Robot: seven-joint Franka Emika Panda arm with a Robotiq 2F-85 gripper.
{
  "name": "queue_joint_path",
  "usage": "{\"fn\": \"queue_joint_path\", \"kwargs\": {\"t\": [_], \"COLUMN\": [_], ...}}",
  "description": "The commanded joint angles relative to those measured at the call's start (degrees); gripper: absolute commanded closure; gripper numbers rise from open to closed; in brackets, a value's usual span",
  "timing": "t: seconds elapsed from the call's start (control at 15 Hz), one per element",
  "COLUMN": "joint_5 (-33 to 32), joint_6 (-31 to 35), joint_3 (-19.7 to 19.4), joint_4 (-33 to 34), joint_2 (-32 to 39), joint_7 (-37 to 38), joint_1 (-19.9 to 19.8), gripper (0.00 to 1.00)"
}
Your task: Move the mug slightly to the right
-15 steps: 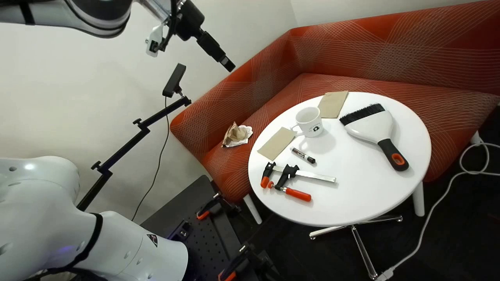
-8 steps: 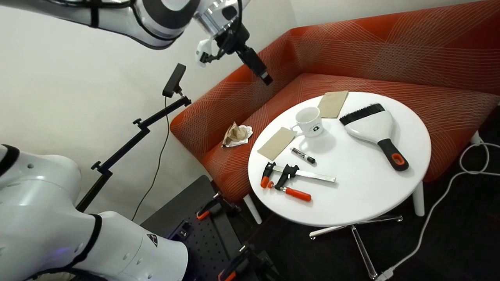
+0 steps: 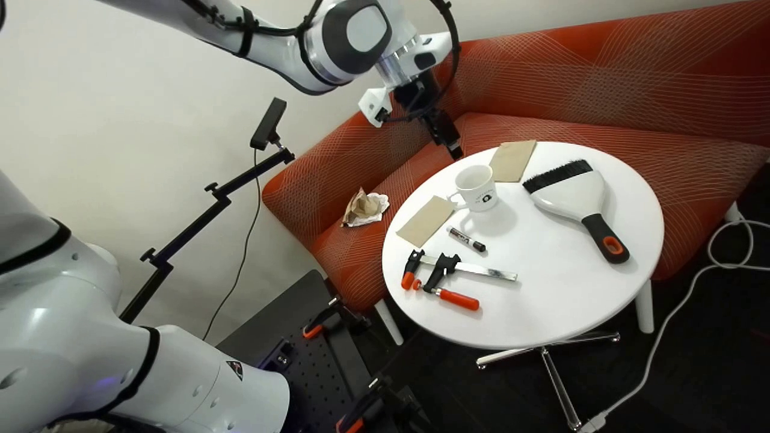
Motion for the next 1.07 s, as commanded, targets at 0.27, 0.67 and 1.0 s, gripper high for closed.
{"fn": "queue_joint_path", "kwargs": {"t": [0.27,0.67,1.0], "joint_5": [2.0,2.0,4.3], "joint_6": [3.6,4.6,6.4], "joint_3": [-5.4,-5.9,-6.0], "joint_4": [4.9,6.4,7.6], "joint_2": [7.8,9.7,12.7], "joint_7": [-1.0,-1.0,-2.3], "joint_1": [4.8,5.2,5.0], "gripper": [0.00,0.00,0.00]}}
